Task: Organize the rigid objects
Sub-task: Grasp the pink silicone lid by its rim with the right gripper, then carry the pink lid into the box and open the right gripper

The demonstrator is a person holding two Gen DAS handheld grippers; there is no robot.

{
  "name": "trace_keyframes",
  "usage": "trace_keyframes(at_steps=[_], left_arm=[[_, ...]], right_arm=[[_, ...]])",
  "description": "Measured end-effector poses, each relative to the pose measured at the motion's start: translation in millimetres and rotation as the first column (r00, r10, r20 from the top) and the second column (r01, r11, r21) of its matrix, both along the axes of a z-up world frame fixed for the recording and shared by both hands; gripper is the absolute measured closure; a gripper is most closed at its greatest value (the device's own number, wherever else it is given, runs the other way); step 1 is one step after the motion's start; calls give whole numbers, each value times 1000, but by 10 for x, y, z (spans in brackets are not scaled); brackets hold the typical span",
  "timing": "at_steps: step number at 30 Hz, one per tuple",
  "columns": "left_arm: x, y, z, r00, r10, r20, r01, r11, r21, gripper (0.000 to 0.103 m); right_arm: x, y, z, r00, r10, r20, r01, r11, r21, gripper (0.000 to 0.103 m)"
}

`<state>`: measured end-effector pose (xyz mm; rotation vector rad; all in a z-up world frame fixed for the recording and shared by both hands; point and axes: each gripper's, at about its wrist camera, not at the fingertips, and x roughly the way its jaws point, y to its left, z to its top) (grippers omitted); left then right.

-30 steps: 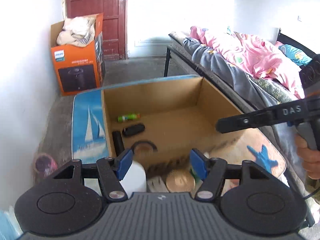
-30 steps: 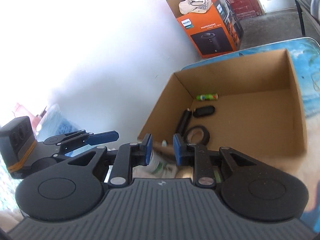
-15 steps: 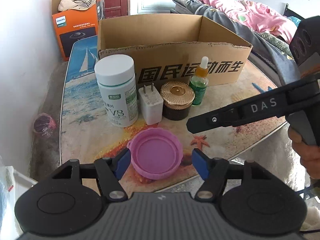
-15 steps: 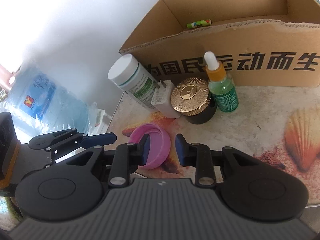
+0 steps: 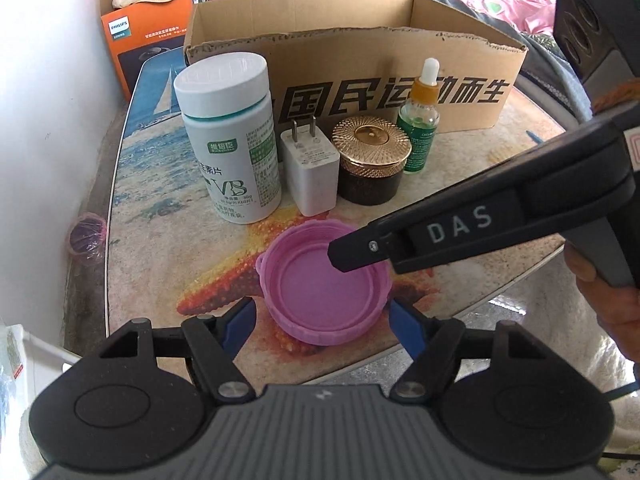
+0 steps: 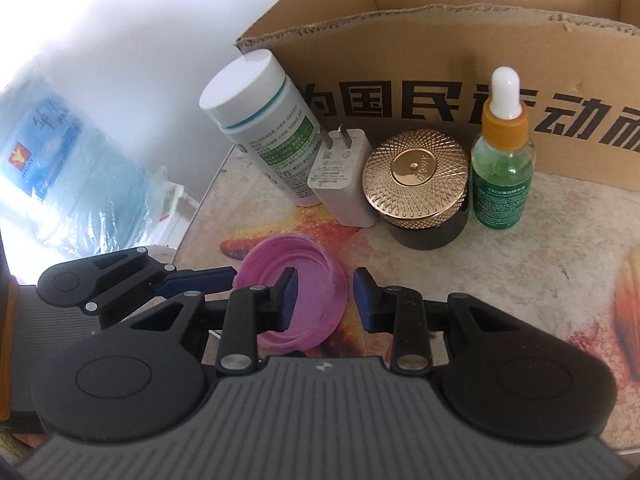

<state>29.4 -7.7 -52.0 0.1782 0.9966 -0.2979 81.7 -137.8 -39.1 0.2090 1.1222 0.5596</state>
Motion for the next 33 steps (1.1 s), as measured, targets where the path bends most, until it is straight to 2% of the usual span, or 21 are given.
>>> trace_keyframes(at_steps=[5, 9, 15, 20, 25, 28, 33], left_arm=[[38, -25, -64, 1000, 3, 2, -3, 1000, 11, 30], [37, -45, -76, 1000, -2, 21, 2, 1000, 22, 32], [0, -43, -17, 999, 3, 34, -4, 1000, 12, 33], [-163, -26, 348, 990, 12, 140, -10, 1000, -11, 33], [-272, -111, 788, 960, -8, 281, 0, 1000, 30, 33], [-224, -183, 1024, 940, -25, 341, 7, 999, 54, 33], [26, -340, 1387, 916, -67, 395, 40, 996, 75, 33]], right_arm=[[4, 73, -25, 999, 8, 34, -7, 1000, -22, 75], [-5, 122, -40, 999, 18, 51, -16, 999, -41, 87], [-62, 173, 3, 997, 9, 79, -5, 998, -55, 89], [-202, 183, 344, 983, 0, 185, 12, 998, -65, 89], [-244, 138, 755, 956, -22, 292, 31, 999, -23, 89], [-175, 38, 1018, 935, -36, 353, 38, 999, 2, 89], [75, -188, 1387, 914, -63, 401, 55, 998, 30, 89]])
